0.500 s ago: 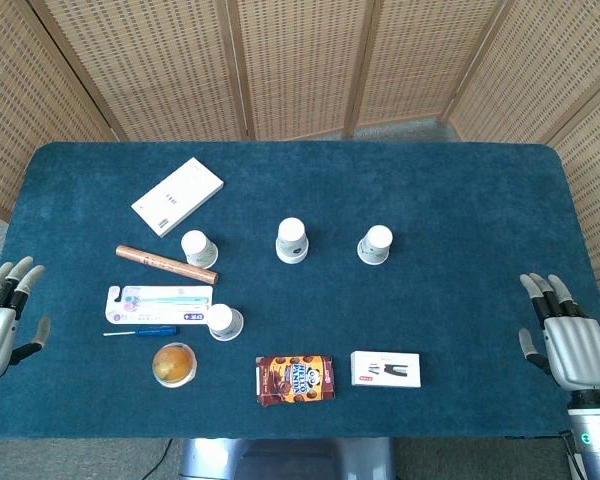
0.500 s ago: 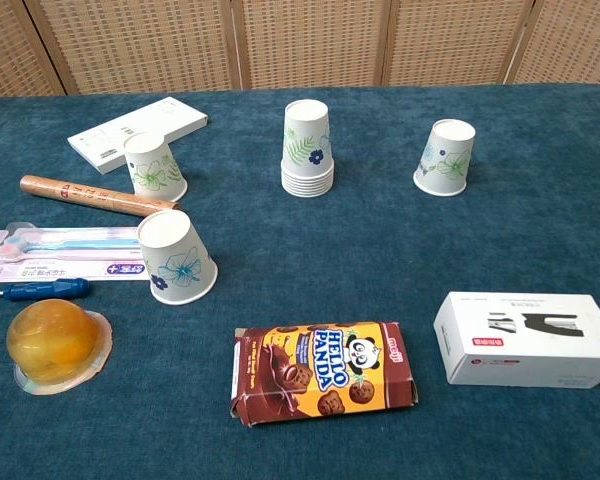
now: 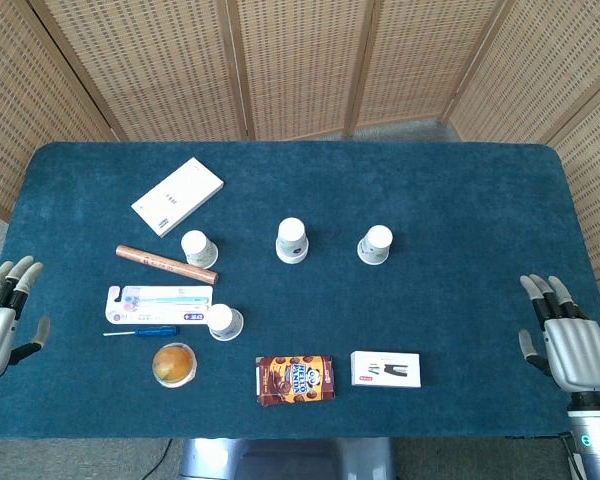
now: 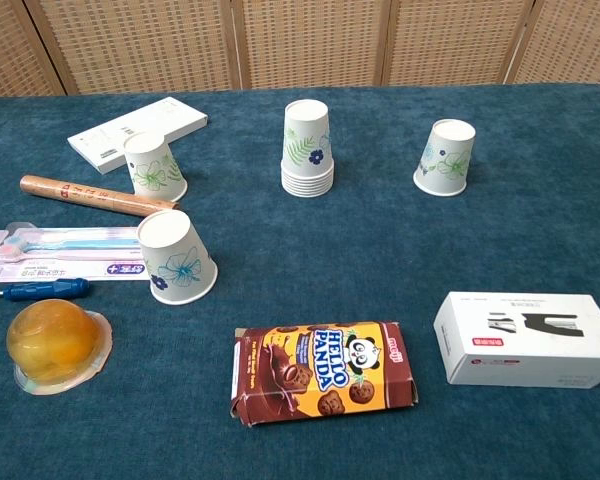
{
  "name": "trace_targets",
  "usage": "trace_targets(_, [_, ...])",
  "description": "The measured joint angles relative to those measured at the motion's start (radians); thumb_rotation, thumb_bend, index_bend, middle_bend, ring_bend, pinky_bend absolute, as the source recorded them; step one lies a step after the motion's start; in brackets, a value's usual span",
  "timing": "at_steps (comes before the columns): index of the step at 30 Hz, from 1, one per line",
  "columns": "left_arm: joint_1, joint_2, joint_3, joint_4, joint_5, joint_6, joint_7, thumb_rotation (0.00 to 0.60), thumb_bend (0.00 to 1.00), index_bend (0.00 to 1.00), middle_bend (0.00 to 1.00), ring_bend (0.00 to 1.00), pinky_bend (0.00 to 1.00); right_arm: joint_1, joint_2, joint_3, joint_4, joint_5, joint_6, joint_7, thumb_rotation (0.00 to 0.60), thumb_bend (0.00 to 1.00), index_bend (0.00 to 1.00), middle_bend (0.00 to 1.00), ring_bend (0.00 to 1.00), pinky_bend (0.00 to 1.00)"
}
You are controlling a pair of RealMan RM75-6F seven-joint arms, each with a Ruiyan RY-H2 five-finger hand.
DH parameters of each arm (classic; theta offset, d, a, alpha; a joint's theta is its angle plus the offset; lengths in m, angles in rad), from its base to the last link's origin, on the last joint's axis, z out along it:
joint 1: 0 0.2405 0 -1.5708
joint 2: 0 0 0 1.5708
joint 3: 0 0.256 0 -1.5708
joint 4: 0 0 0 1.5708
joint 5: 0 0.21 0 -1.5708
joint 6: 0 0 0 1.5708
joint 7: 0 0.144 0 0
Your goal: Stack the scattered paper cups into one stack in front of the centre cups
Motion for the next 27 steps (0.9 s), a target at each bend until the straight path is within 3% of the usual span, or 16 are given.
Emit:
trace_targets(12, [-0.025, 0.025, -0.004, -0.021, -0.004, -0.043, 0.002, 0.520, 0.52, 0.02, 0.05, 0.03, 0.15, 0.008, 0.007, 0.002, -0.011, -0.003, -0.009, -0.002, 0.600, 0.50, 0.00, 0.11, 0.03, 0.36])
trace_targets(27, [-0.147, 0.071, -0.041, -0.082, -0.056, -0.220, 0.020, 0.500, 0.50, 0.00, 0.00, 0.00, 0.13, 0.004, 0.037, 0.002, -0.023, -0.011, 0.001, 0.015, 0.600, 0.50, 0.00, 0.11, 0.03, 0.36])
